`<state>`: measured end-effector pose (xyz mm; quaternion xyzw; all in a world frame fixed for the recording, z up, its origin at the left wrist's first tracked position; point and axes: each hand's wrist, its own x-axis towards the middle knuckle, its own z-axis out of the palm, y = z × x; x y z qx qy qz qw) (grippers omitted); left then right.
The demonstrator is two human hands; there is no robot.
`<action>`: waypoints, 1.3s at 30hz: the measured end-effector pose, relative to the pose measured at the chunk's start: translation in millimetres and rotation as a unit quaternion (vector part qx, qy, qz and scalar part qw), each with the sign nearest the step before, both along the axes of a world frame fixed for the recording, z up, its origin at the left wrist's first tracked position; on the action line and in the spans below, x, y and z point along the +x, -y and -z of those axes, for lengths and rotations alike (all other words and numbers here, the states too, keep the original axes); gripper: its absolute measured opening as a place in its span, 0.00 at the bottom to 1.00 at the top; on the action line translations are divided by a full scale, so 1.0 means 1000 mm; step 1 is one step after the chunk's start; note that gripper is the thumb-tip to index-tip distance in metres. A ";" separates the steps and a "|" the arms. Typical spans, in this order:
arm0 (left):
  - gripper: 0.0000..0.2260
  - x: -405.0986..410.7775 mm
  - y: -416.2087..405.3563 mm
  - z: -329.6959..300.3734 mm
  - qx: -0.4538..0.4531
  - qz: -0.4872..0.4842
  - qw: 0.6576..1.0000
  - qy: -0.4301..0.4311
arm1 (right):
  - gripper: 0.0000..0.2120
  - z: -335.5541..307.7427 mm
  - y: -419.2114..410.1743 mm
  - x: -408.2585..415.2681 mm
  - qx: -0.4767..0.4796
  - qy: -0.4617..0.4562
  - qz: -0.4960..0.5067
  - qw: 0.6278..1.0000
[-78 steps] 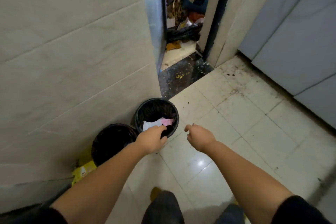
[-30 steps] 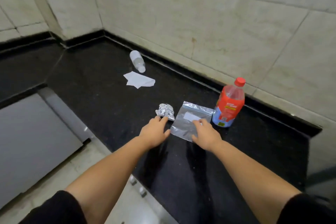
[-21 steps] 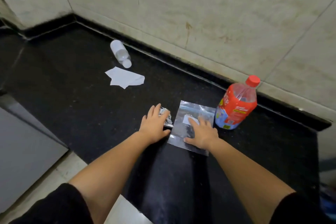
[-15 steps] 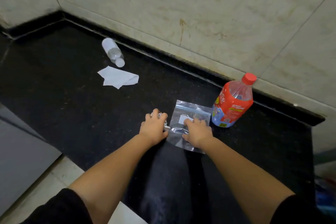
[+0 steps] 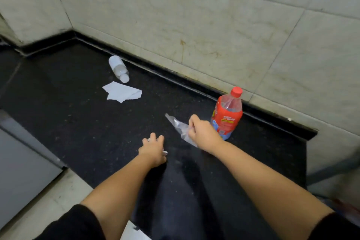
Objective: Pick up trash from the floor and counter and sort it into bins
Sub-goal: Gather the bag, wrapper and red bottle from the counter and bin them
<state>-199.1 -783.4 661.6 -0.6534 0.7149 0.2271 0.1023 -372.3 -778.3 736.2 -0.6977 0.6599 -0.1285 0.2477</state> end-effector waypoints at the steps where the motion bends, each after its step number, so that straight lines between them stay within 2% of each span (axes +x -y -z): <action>1: 0.22 -0.005 0.000 -0.001 0.001 -0.007 1.000 -0.002 | 0.04 -0.016 0.005 -0.007 -0.025 0.024 0.020 0.999; 3: 0.25 -0.016 0.000 -0.001 0.004 0.001 1.000 0.002 | 0.11 -0.048 0.014 -0.022 -0.080 0.045 0.055 0.994; 6: 0.26 -0.027 0.001 0.001 0.012 0.024 0.999 0.023 | 0.09 -0.087 0.028 -0.046 -0.177 0.027 0.097 0.979; 8: 0.25 -0.030 0.003 0.002 0.014 0.034 0.999 0.034 | 0.12 -0.100 0.035 -0.060 -0.217 -0.013 0.126 0.968; 10: 0.24 -0.030 0.005 0.004 0.010 0.051 0.998 0.038 | 0.12 -0.103 0.040 -0.073 -0.215 -0.082 0.151 0.961; 13: 0.23 -0.031 0.007 0.004 0.001 0.059 0.998 0.027 | 0.12 -0.096 0.043 -0.092 -0.151 -0.173 0.169 0.958; 17: 0.22 -0.031 0.007 0.007 -0.012 0.061 0.998 0.015 | 0.14 -0.066 0.040 -0.106 -0.095 -0.196 0.178 0.960; 20: 0.22 -0.029 0.005 0.008 -0.016 0.068 0.997 0.013 | 0.15 -0.051 0.037 -0.104 -0.133 -0.229 0.168 0.950; 23: 0.22 -0.022 0.001 0.005 0.011 0.064 0.998 0.005 | 0.12 -0.049 0.038 -0.095 -0.155 -0.247 0.107 0.950; 26: 0.21 -0.012 -0.009 0.003 0.029 0.025 0.999 -0.028 | 0.10 -0.045 0.032 -0.087 -0.183 -0.223 0.087 0.954; 32: 0.23 0.024 -0.064 -0.017 -0.015 -0.087 0.994 -0.063 | 0.13 -0.048 0.014 -0.048 -0.242 -0.066 0.038 0.967; 36: 0.23 0.053 -0.139 -0.032 -0.062 -0.204 0.975 -0.057 | 0.13 -0.045 -0.017 -0.001 -0.236 0.003 -0.070 0.969; 39: 0.24 0.067 -0.214 -0.029 -0.058 -0.293 0.953 -0.054 | 0.12 -0.041 -0.060 0.035 -0.214 0.043 -0.147 0.965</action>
